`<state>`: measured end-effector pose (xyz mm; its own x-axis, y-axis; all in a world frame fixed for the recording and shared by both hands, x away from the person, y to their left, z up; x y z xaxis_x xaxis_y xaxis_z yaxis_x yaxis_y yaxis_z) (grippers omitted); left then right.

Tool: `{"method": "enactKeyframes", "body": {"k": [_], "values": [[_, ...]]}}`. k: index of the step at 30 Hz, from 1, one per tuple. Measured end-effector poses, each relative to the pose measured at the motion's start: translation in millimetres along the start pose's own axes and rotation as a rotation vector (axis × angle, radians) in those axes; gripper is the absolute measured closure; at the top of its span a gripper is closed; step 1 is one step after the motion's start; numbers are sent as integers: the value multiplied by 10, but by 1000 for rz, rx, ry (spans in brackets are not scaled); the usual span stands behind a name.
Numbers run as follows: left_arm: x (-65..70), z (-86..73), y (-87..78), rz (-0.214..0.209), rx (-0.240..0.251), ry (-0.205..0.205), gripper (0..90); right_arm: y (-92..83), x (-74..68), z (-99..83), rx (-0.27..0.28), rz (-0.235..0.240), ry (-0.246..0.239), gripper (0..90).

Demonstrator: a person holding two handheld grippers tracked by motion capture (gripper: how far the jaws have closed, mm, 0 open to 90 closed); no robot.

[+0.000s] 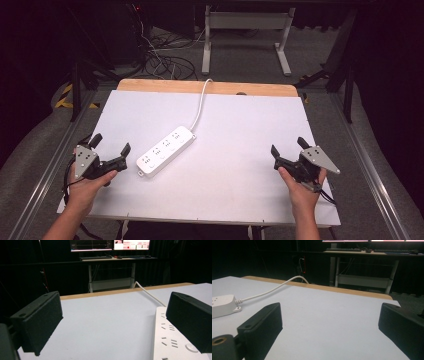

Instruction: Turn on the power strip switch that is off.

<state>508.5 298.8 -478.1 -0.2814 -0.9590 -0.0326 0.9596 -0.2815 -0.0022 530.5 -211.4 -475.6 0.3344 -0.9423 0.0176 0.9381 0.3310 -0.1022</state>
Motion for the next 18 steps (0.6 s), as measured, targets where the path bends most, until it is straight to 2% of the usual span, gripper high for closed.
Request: {"method": "enactKeyframes", "body": {"k": [6, 15, 17, 18], "values": [[37, -4, 6, -13, -4, 24, 33, -26, -10, 5, 2, 5, -3, 61], [28, 10, 11, -11, 1, 24, 43, -34, -2, 3, 0, 2, -6, 62], [28, 25, -2, -8, 1, 10, 183, -39, -4, 4, 2, 3, -6, 66], [25, 39, -20, -17, -17, -7, 250, -39, -5, 4, 1, 4, -6, 66]]}}
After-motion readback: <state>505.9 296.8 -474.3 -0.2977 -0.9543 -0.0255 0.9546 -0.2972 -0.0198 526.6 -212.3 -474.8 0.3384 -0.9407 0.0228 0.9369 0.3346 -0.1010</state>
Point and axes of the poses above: each handheld gripper's, and its own axes: y roughly forward along the jaws, z roughly out of its top, x roughly to its right, the point moved 10 cm from there along y, roughly forward along the jaws, and after that the axes turned 3 degrees about x, right-handed, at the moved point
